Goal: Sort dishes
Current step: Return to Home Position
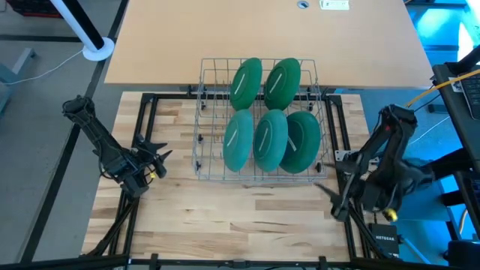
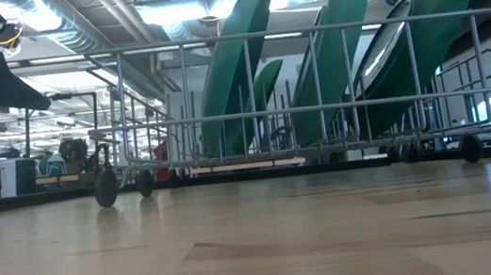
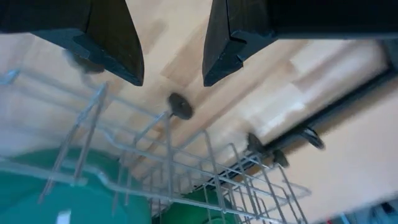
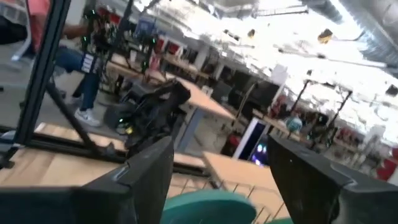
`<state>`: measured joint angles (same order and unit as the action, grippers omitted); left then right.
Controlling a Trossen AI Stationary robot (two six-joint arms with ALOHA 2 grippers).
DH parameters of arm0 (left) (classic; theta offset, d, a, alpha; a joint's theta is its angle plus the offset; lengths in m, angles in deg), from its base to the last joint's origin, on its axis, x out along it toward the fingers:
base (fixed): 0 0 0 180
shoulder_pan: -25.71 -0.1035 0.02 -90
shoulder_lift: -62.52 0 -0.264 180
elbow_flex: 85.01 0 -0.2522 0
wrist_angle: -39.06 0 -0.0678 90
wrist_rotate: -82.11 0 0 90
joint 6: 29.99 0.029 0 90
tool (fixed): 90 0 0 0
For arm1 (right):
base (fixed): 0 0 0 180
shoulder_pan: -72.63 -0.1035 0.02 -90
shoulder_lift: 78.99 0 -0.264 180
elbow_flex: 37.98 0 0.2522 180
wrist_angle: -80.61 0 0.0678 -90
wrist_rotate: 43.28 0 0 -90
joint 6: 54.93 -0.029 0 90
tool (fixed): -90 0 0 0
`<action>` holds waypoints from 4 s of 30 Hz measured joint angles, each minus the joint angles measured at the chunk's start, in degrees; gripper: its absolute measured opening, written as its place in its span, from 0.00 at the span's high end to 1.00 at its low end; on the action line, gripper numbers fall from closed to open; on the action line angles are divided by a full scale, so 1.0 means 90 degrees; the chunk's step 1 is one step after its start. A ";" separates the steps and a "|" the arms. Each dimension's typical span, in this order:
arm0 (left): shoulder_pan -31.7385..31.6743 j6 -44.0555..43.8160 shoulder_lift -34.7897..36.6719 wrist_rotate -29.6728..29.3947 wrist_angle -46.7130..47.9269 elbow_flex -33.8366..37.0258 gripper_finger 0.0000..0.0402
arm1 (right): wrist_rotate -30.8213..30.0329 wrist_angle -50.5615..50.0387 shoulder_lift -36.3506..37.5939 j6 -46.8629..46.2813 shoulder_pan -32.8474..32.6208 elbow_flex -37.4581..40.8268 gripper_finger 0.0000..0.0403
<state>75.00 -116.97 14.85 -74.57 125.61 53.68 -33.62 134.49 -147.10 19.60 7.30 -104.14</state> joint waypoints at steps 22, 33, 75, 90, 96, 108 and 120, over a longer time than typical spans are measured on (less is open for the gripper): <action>-0.1159 0.3771 -0.0511 -0.0451 -0.6031 0.0000 0.61 | 0.2075 -0.0254 0.4635 -0.2622 0.1568 0.5745 0.35; -0.3033 0.8609 -0.1213 0.4327 -1.0791 0.0000 0.61 | 0.2382 -0.1318 0.4632 -0.2906 0.1726 0.5735 0.35; -0.6606 0.7811 0.2593 0.6956 -1.0422 0.2997 0.61 | 0.2220 -0.2069 0.4625 -0.2889 0.1721 0.5740 0.35; -0.6608 0.7259 0.2595 0.6958 -1.0141 0.2997 0.61 | 0.2213 -0.2068 0.4623 -0.2894 0.1721 0.5745 0.35; -0.6608 0.7182 0.2593 0.6958 -1.0141 0.2999 0.61 | 0.2213 -0.2067 0.4623 -0.2894 0.1721 0.5745 0.35; -0.6608 0.7315 0.2593 0.6958 -1.0144 0.2999 0.61 | 0.2215 -0.2065 0.4623 -0.2892 0.1721 0.5745 0.35; -0.6608 0.7329 0.2593 0.6958 -1.0146 0.2999 0.61 | 0.2215 -0.2062 0.4623 -0.2891 0.1721 0.5745 0.35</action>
<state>15.53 -51.01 38.19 -11.94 34.29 80.68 -13.68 115.93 -105.50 -6.42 22.78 -52.43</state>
